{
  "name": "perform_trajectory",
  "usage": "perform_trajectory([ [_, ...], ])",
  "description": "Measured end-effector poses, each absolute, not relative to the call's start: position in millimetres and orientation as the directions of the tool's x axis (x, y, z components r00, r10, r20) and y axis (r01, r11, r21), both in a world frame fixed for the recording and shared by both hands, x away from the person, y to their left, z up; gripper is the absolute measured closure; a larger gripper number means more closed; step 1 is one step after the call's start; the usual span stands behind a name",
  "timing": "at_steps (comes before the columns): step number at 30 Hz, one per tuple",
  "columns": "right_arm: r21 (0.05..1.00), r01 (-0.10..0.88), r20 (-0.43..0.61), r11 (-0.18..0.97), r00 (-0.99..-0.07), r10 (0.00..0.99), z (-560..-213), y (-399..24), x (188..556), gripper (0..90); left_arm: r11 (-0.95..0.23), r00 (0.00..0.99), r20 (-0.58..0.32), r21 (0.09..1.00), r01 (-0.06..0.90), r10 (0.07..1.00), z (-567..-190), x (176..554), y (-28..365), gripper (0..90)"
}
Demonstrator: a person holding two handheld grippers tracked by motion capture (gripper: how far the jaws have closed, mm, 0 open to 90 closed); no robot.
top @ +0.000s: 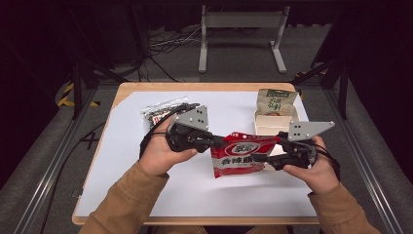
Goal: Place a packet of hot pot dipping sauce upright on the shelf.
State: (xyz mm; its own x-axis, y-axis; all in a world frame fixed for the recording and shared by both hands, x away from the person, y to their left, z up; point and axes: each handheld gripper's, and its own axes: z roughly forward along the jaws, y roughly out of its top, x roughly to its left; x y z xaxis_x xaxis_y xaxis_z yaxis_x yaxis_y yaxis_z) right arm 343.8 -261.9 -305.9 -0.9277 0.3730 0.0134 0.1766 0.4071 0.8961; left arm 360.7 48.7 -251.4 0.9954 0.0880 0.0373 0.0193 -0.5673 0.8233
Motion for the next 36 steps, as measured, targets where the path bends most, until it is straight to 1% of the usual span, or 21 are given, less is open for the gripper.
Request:
perform_trajectory([
  [5,0.896,0.174,0.023,0.408,-0.937,0.348,-308.0,-256.1,346.3,49.5,-0.557,0.997,0.036,0.831,0.010,0.071,-250.1,360.0,48.0,88.8],
  [12,0.898,0.161,0.040,0.409,-0.957,0.289,-311.0,-246.8,346.6,62.2,-0.549,0.997,0.037,0.836,0.006,0.068,-250.2,359.5,46.1,88.8],
  [18,0.887,0.159,0.045,0.433,-0.964,0.262,-310.6,-244.7,347.2,80.4,-0.541,0.997,0.032,0.841,0.012,0.071,-252.1,362.6,45.8,88.7],
  [20,0.885,0.157,0.047,0.438,-0.967,0.252,-310.2,-244.7,347.0,87.8,-0.539,0.997,0.031,0.842,0.013,0.072,-252.9,362.5,45.6,88.6],
  [21,0.883,0.151,0.042,0.444,-0.968,0.246,-309.6,-244.7,346.5,89.5,-0.536,0.997,0.034,0.844,0.010,0.073,-253.1,362.6,45.6,88.6],
  [27,0.881,0.161,0.050,0.445,-0.967,0.251,-307.7,-243.8,346.2,89.9,-0.529,0.996,0.039,0.849,0.009,0.081,-253.5,363.0,46.9,87.2],
  [28,0.880,0.165,0.056,0.445,-0.967,0.250,-307.5,-243.9,346.3,90.0,-0.528,0.995,0.044,0.849,0.011,0.091,-254.0,363.0,47.4,86.1],
  [31,0.881,0.176,0.068,0.439,-0.966,0.251,-306.7,-244.0,346.2,90.0,-0.520,0.993,0.042,0.854,0.020,0.107,-256.5,365.2,49.1,78.8],
  [33,0.884,0.176,0.068,0.432,-0.965,0.254,-305.0,-244.6,345.7,90.0,-0.517,0.992,0.046,0.856,0.023,0.120,-258.7,366.5,51.4,71.2],
  [35,0.887,0.174,0.064,0.428,-0.963,0.260,-302.0,-246.8,345.3,90.0,-0.514,0.989,0.064,0.858,0.013,0.132,-261.5,367.2,54.9,61.1],
  [36,0.888,0.175,0.061,0.426,-0.962,0.267,-300.0,-248.7,345.3,90.0,-0.507,0.989,0.058,0.862,0.018,0.134,-264.0,368.0,58.1,56.7],
])
